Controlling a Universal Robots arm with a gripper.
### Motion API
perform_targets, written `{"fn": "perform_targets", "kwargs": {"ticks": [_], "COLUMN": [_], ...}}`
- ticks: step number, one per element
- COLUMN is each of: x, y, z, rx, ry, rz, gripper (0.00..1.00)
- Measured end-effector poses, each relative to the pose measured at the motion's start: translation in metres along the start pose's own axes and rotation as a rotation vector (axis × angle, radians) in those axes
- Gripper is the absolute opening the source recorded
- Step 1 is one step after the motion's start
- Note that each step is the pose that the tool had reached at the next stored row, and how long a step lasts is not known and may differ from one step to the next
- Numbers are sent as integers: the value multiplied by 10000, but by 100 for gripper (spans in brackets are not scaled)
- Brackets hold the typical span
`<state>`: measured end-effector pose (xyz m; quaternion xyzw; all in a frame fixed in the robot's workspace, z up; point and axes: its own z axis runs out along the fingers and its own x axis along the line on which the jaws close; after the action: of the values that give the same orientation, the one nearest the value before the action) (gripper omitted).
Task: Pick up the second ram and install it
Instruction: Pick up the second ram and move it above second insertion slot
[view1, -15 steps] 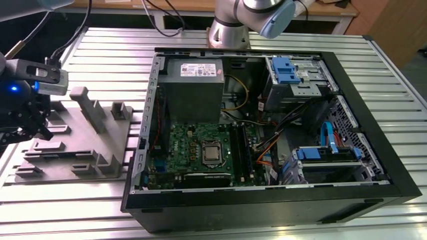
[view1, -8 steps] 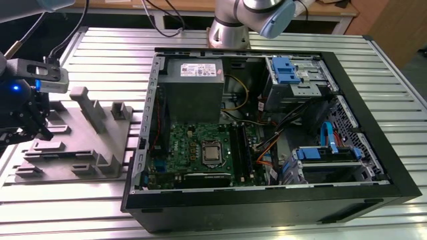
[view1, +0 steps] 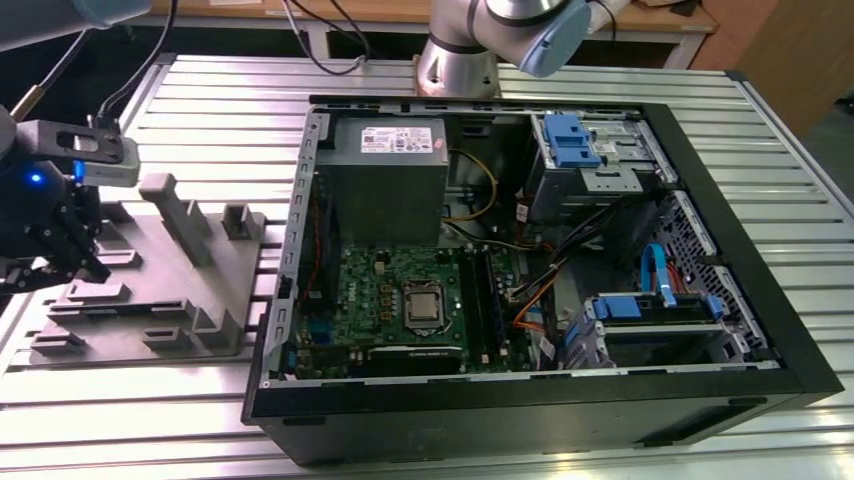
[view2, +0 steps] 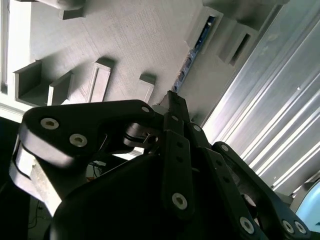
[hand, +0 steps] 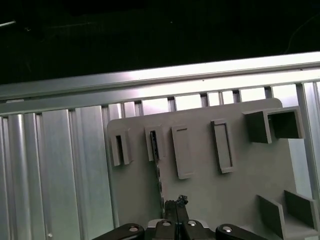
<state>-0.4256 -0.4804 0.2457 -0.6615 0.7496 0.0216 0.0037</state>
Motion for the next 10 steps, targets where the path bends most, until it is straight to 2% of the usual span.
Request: {"fn": "perform_targets", "kwargs": {"ticks": [3, 10], "x": [1, 3], "y": [-1, -1], "z": [24, 65], "rx": [-7, -45], "ry": [9, 40], "rz": [-195, -1270], "gripper": [10, 10]}}
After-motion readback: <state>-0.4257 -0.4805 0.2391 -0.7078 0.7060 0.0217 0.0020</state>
